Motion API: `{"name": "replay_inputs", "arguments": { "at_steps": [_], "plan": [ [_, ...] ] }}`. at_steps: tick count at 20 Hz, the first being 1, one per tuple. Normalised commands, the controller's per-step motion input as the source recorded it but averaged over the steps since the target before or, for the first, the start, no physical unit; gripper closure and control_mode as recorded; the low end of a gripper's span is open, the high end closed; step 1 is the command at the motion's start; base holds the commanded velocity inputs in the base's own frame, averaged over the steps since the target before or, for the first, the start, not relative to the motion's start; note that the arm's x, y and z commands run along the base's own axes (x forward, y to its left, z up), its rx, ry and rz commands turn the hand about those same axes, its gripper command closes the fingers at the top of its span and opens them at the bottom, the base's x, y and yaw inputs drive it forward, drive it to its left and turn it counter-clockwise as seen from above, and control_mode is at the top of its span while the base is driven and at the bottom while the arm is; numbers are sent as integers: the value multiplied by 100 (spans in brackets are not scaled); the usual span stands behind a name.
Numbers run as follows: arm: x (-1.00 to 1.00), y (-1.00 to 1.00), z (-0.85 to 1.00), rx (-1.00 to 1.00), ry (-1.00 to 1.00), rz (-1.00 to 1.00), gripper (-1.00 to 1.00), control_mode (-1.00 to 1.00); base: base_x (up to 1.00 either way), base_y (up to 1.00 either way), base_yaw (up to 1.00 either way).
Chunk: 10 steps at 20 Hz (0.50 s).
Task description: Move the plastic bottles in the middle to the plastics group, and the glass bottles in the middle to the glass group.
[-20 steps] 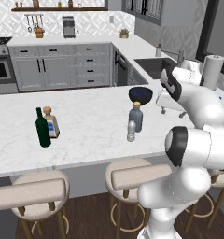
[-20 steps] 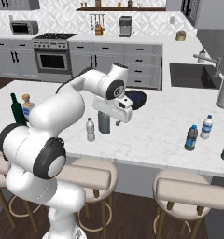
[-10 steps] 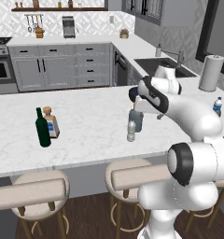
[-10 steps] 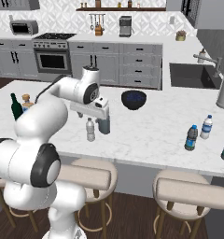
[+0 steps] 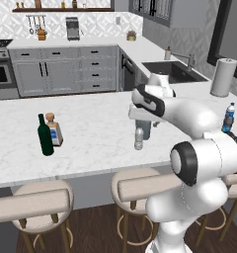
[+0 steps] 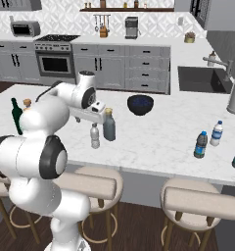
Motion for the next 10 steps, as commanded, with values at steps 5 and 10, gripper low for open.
{"name": "replay_inputs", "arguments": {
  "at_steps": [5, 10],
  "plan": [
    [24, 7, -24, -3, -5, 0, -100, -100, 0, 0, 0],
    [2, -1, -36, -11, -24, 0, -100, -100, 0, 0, 0]
  ]
}}
